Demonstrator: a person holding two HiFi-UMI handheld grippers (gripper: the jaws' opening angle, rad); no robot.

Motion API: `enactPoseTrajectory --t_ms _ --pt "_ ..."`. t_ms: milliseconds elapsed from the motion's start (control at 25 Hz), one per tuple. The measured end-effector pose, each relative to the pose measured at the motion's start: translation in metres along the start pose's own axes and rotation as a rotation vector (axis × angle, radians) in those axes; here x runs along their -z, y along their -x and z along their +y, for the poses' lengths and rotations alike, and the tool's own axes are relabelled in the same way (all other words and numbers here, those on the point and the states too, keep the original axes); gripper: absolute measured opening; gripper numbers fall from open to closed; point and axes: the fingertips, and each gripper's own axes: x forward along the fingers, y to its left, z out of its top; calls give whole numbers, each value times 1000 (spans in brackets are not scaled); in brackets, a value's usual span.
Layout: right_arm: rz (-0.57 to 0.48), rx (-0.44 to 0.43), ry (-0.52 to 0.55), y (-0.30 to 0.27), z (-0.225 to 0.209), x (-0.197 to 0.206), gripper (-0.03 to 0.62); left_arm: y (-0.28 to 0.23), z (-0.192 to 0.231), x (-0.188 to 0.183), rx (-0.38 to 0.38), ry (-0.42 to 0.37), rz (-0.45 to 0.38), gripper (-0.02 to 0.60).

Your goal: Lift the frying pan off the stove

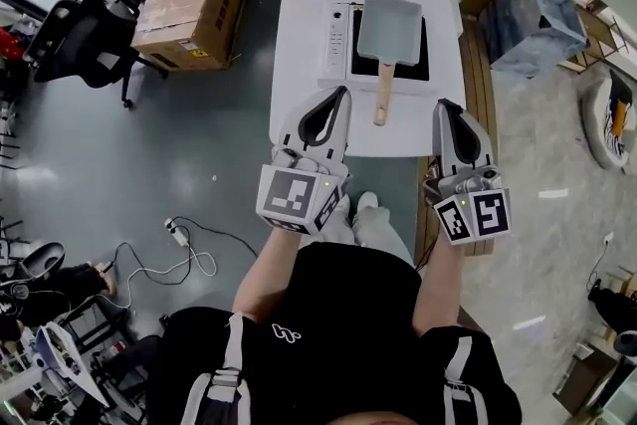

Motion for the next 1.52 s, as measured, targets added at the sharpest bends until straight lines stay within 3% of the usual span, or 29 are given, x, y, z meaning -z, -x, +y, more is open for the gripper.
enactPoseTrajectory --t_ms 560,880,1040,1240,1320,1520 --pt "40 -40 6 -37 -32 0 6 -50 7 0 35 44 6 -3" --pt "141 -68 -57 -47 -39 28 6 -61 5 22 146 193 42 -3" --pt "189 -87 -79 -50 -42 43 6 -65 7 39 154 237 85 -3" --pt "276 -156 -133 -57 -40 70 123 -71 9 64 182 244 140 14" --pt "310 -164 -157 -60 -42 84 127 -74 7 79 202 230 186 129" --pt "388 -197 -257 -64 -44 121 181 -79 7 124 243 210 322 138"
